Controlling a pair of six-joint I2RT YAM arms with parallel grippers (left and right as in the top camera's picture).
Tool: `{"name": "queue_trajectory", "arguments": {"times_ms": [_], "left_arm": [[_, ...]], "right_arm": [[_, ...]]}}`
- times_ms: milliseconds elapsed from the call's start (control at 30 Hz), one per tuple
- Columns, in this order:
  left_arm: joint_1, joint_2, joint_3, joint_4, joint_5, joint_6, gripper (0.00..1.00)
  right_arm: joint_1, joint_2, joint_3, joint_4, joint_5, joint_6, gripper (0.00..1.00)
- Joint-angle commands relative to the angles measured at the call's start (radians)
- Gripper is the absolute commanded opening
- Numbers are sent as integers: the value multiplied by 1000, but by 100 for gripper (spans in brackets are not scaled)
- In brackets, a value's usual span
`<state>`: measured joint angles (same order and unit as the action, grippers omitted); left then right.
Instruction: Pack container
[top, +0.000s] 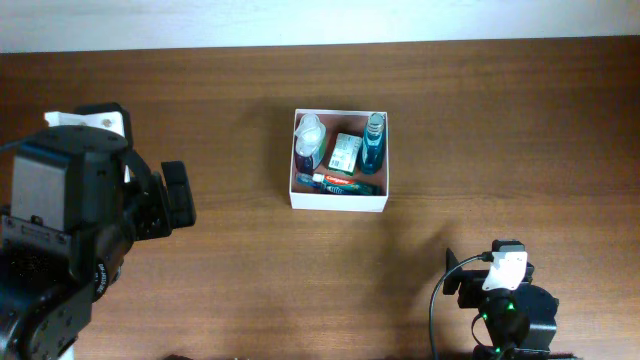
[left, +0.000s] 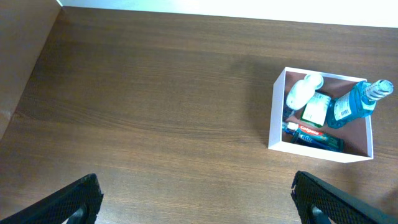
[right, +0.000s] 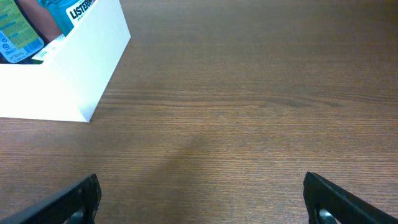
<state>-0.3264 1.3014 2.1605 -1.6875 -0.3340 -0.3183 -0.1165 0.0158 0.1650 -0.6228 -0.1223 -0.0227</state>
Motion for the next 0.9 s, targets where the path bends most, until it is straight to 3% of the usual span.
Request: {"name": "queue_trajectory", "arguments": {"times_ms": [0,133,300,500,700,867], "left_arm": [[6,6,-2,0,-14,1,99],[54,-2,-20,27,-75,1,100],[222,-91,-218,269,18,1,99],[356,-312,-728,676,230,1,99],[364,-578,-1262,1016,197,1,99],[378,-792,-1589,1112,181,0,99]], "right_arm": [[-8,-12,-7,3,-13,5,99],[-8,-12,-7,3,-13,5,99],[-8,-12,-7,3,-13,5,99],[-8,-12,-7,3,-13,5,99],[-8,-12,-7,3,-13,5,99],[-8,-12,-7,3,-13,5,99]]}}
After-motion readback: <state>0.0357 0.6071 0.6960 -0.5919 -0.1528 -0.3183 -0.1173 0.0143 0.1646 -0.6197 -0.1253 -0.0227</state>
